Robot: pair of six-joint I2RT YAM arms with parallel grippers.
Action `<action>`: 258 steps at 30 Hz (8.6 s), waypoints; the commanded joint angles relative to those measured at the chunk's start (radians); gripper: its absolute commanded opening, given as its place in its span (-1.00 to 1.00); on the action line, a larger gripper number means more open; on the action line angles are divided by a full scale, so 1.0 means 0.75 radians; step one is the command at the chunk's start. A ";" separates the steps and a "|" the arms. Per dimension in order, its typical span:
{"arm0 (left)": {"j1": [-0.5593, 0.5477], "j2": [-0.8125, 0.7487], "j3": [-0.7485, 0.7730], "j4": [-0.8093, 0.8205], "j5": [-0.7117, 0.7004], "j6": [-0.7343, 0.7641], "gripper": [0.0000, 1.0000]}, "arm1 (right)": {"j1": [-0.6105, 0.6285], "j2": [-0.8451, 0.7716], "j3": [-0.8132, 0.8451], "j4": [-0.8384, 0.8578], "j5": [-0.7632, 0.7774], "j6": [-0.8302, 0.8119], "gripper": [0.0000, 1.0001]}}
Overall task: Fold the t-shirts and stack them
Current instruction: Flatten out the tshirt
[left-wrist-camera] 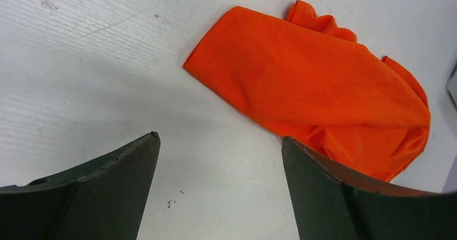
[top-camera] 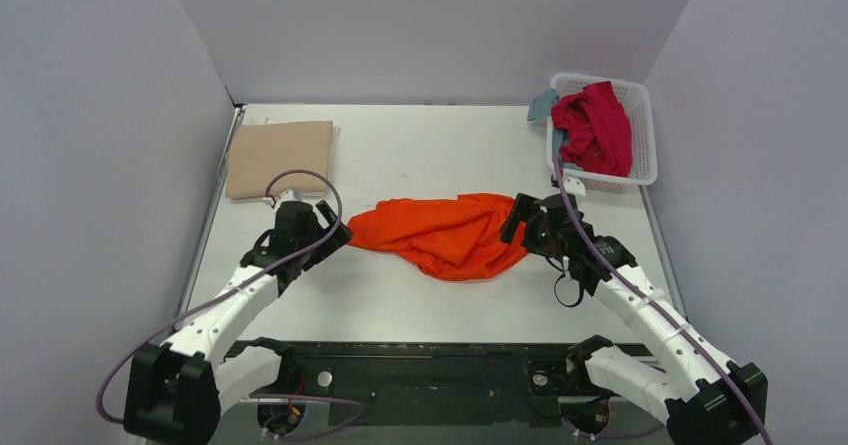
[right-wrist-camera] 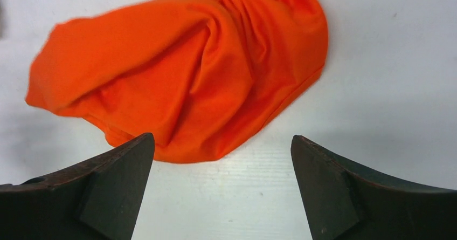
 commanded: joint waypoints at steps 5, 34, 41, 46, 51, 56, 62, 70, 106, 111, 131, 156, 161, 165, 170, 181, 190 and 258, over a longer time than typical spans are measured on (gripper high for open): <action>0.079 0.446 0.152 0.236 0.160 0.133 0.87 | 0.047 0.056 -0.173 0.024 -0.028 0.182 0.84; 0.075 0.730 0.207 0.414 0.234 0.193 -1.00 | 0.050 0.565 -0.007 0.201 0.001 0.192 0.38; 0.075 0.668 0.166 0.451 0.234 0.183 -1.00 | 0.052 0.760 0.080 0.282 -0.039 0.198 0.07; 0.076 0.651 0.176 0.437 0.215 0.192 -1.00 | 0.053 0.814 0.085 0.358 -0.033 0.223 -0.41; 0.076 0.591 0.233 0.349 0.125 0.212 -1.00 | 0.081 0.701 0.118 0.262 0.070 0.168 -1.00; 0.077 0.394 0.283 0.294 0.015 0.238 -1.00 | 0.084 0.423 0.206 -0.006 0.250 0.042 -1.00; 0.080 0.005 0.409 0.176 -0.185 0.249 -1.00 | 0.080 0.079 0.414 -0.254 0.361 -0.169 -1.00; 0.079 -0.387 0.713 0.034 -0.280 0.325 -1.00 | 0.080 -0.189 0.740 -0.365 0.188 -0.339 -1.00; 0.126 0.673 0.476 0.181 -0.195 0.144 -1.00 | -0.132 1.273 1.135 -0.453 0.038 -0.352 -0.07; 0.143 0.841 0.528 0.187 -0.166 0.152 -1.00 | -0.131 1.208 1.162 -0.455 0.094 -0.330 0.76; 0.165 0.747 0.369 0.178 -0.110 0.155 -1.00 | 0.477 0.316 0.067 -0.409 -0.189 0.010 0.60; 0.193 0.761 0.356 0.170 -0.118 0.185 -1.00 | 0.586 0.733 0.043 -0.357 0.041 0.053 -0.03; 0.197 0.760 0.360 0.174 -0.115 0.195 -1.00 | 0.586 0.745 0.042 -0.382 0.070 0.058 -0.10; 0.202 0.766 0.365 0.177 -0.112 0.193 -1.00 | 0.581 0.767 0.031 -0.404 0.101 0.081 -0.32; 0.205 0.772 0.370 0.177 -0.109 0.197 -1.00 | 0.581 0.759 0.014 -0.361 -0.005 0.054 -0.32; 0.205 0.761 0.367 0.182 -0.082 0.195 -1.00 | 0.588 0.741 0.028 -0.239 -0.098 0.064 -0.25; 0.205 0.760 0.361 0.187 -0.074 0.196 -1.00 | 0.658 0.692 0.098 -0.234 -0.005 0.072 -0.22; 0.102 -0.188 0.986 -0.010 -0.072 0.255 -1.00 | 0.587 -0.084 1.038 -0.388 0.722 -1.020 -1.00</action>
